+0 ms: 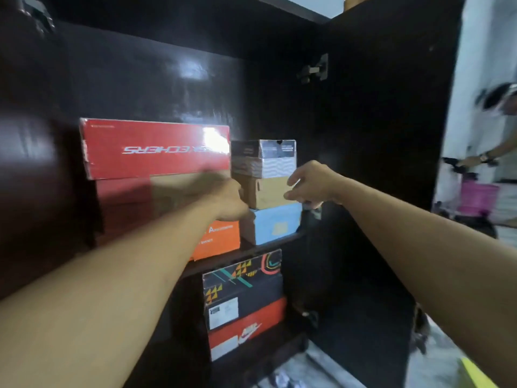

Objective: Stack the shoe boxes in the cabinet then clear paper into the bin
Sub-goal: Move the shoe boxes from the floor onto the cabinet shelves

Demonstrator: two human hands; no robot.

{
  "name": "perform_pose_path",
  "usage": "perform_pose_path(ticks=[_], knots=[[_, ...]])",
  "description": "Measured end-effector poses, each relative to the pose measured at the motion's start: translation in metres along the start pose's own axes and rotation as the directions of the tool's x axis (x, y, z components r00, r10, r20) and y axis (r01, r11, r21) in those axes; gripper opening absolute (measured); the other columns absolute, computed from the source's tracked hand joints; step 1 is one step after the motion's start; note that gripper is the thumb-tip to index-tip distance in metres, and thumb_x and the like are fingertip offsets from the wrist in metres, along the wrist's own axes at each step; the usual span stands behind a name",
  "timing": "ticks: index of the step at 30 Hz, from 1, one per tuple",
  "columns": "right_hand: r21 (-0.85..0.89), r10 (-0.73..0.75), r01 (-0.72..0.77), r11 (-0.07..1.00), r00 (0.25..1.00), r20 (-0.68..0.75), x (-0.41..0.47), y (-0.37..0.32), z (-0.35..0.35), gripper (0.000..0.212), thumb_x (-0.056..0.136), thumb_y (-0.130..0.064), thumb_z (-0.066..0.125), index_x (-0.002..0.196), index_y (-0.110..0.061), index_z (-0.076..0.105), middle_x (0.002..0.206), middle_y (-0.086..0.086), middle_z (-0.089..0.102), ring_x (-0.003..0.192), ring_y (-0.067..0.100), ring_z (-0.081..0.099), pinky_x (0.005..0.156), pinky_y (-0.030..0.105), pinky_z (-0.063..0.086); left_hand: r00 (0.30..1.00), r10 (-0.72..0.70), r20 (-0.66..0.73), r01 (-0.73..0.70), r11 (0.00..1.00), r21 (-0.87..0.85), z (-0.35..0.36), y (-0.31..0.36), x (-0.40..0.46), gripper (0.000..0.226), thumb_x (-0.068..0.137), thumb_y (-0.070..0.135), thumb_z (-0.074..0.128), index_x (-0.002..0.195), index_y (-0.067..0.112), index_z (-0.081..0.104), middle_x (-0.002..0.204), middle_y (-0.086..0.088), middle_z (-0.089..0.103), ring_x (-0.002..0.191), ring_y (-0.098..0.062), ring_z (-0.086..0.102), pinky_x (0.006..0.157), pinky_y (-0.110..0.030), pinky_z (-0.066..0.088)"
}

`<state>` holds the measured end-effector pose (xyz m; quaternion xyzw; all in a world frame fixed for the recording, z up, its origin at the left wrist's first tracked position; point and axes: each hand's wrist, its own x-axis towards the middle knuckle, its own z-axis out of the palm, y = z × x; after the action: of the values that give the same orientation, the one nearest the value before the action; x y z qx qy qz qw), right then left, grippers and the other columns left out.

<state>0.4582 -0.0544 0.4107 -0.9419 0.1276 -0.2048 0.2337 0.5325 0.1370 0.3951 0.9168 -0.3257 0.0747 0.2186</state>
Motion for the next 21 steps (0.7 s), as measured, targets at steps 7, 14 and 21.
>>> perform_pose_path(ticks=[7, 14, 21], knots=[[-0.098, 0.290, -0.280, 0.955, 0.951, 0.106, -0.116, 0.108, -0.018, 0.037, 0.082, -0.025, 0.076, 0.113, -0.008, 0.066, 0.094, 0.015, 0.073, 0.083, 0.022, 0.073, 0.069, 0.046, 0.062, 0.926, 0.115, 0.361, -0.108, 0.993, -0.039, 0.116, 0.086, -0.028, 0.064, 0.075, 0.044, 0.077, 0.126, 0.010, 0.060, 0.121, -0.008, 0.062, 0.107, -0.027, 0.060, 0.094, -0.036, 0.049], [-0.247, 0.561, -0.517, 0.820, 0.811, 0.167, -0.206, 0.257, -0.003, 0.036, 0.087, -0.027, 0.071, 0.114, -0.003, 0.067, 0.099, 0.011, 0.071, 0.089, 0.027, 0.071, 0.074, 0.042, 0.062, 0.795, 0.260, 0.548, -0.159, 0.961, -0.225, 0.267, 0.163, -0.048, 0.062, 0.068, 0.040, 0.083, 0.122, 0.018, 0.060, 0.119, -0.006, 0.063, 0.103, -0.026, 0.062, 0.085, -0.039, 0.054], [-0.332, 0.743, -0.677, 0.657, 0.655, 0.136, -0.279, 0.406, 0.039, 0.044, 0.083, -0.037, 0.072, 0.108, -0.002, 0.067, 0.093, 0.011, 0.070, 0.080, 0.028, 0.068, 0.070, 0.037, 0.059, 0.659, 0.334, 0.674, -0.185, 0.941, -0.284, 0.418, 0.216, -0.064, 0.051, 0.073, 0.037, 0.078, 0.115, 0.011, 0.063, 0.114, -0.007, 0.062, 0.103, -0.024, 0.060, 0.079, -0.027, 0.043]])
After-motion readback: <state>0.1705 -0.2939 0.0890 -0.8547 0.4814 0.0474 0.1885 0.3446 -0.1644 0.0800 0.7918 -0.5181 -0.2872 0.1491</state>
